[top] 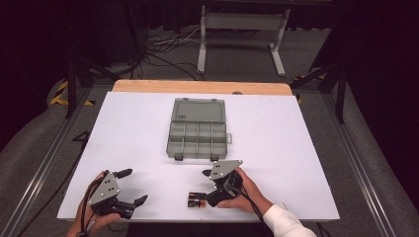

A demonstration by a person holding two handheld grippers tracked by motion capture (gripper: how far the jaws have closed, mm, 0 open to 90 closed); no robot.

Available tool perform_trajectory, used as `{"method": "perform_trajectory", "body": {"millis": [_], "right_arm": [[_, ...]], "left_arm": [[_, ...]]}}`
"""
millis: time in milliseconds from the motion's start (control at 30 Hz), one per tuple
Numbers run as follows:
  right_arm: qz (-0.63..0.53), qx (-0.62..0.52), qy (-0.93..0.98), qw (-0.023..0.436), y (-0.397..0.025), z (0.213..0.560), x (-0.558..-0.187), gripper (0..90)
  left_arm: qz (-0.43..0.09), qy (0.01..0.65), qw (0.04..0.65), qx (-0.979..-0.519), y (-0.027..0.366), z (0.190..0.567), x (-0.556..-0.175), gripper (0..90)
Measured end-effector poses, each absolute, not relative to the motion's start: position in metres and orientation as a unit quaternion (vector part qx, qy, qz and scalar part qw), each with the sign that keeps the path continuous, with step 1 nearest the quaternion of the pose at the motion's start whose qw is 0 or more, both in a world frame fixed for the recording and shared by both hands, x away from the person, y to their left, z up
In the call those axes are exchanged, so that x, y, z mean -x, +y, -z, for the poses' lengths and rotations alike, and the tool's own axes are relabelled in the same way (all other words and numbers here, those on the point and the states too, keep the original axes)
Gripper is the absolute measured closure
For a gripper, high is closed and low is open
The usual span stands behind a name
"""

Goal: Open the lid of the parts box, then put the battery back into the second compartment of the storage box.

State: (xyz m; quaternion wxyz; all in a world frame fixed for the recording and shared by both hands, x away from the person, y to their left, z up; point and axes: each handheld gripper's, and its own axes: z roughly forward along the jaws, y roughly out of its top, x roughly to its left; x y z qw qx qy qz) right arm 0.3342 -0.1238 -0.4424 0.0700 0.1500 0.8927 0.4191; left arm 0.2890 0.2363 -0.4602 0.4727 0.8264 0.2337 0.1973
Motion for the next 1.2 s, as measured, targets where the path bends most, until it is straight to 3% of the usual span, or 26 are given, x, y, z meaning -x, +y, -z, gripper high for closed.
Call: {"method": "perform_trajectory", "body": {"millis": [1200], "right_arm": [[-0.394, -0.147, 0.905, 0.059, -0.1203, 0.4512, -0.3432, 34.6]], "left_arm": [[-0.194, 0.236, 0.466, -0.83, 0.2354, 0.4631, -0.2895, 5.5]]}}
